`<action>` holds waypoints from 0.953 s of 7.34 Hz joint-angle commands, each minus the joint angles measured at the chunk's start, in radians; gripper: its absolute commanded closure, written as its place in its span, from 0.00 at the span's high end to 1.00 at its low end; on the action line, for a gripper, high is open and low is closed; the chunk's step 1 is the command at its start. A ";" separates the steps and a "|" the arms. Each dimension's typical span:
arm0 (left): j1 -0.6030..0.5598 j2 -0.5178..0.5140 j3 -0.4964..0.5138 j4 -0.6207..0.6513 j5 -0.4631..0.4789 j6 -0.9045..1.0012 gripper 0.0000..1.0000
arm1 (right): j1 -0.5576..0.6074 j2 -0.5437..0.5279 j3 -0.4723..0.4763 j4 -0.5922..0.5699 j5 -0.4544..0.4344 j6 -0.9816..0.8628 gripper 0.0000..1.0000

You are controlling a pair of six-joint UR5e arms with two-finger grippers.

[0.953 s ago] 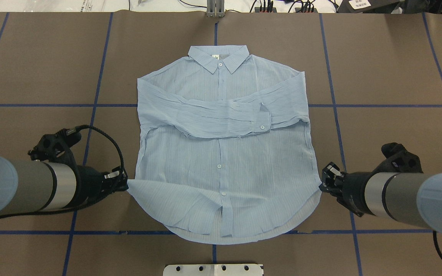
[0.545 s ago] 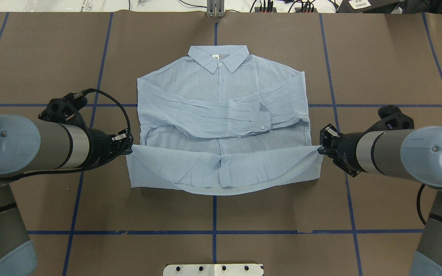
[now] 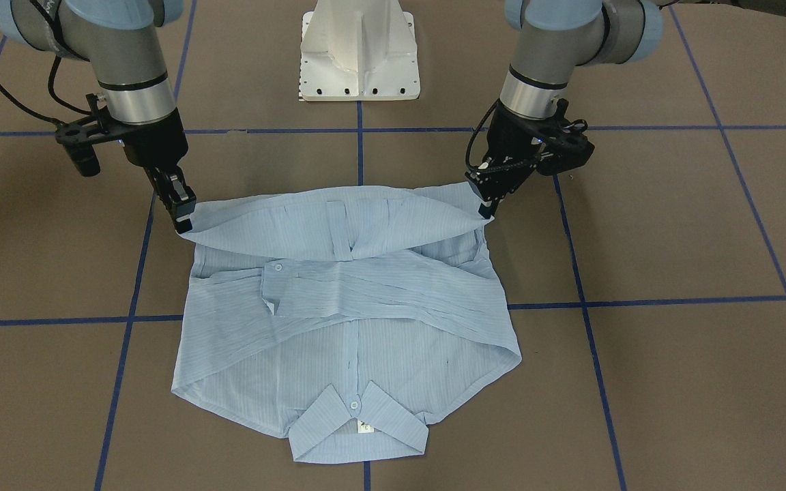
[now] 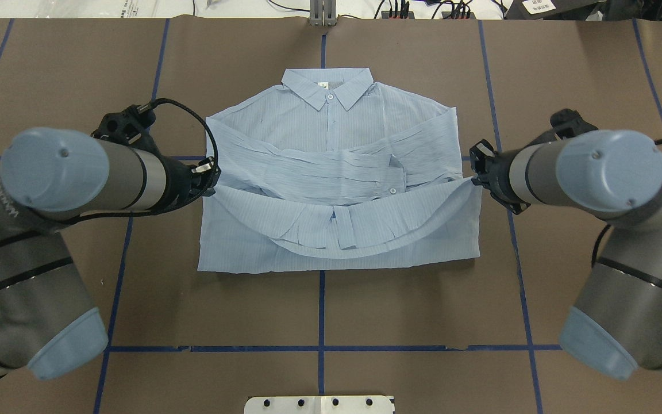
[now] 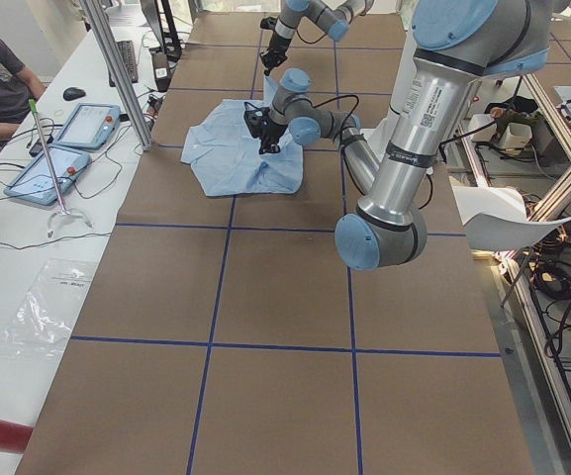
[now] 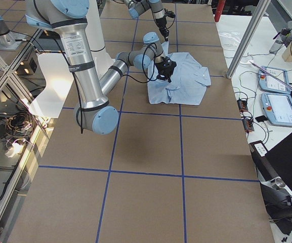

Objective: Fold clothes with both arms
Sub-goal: 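Lift the hem with both grippers and fold it toward the collar, then lay the hem near the collar and open both grippers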

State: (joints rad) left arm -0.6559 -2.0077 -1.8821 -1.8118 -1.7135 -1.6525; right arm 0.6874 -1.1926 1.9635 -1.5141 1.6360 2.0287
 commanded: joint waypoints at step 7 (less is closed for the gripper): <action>-0.129 -0.158 0.502 -0.325 0.005 0.155 0.00 | 0.155 0.281 -0.535 0.072 0.116 -0.223 0.00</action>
State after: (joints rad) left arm -0.7625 -2.1206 -1.4776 -2.0854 -1.7089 -1.5151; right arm 0.8243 -0.9416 1.5185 -1.4810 1.7476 1.8331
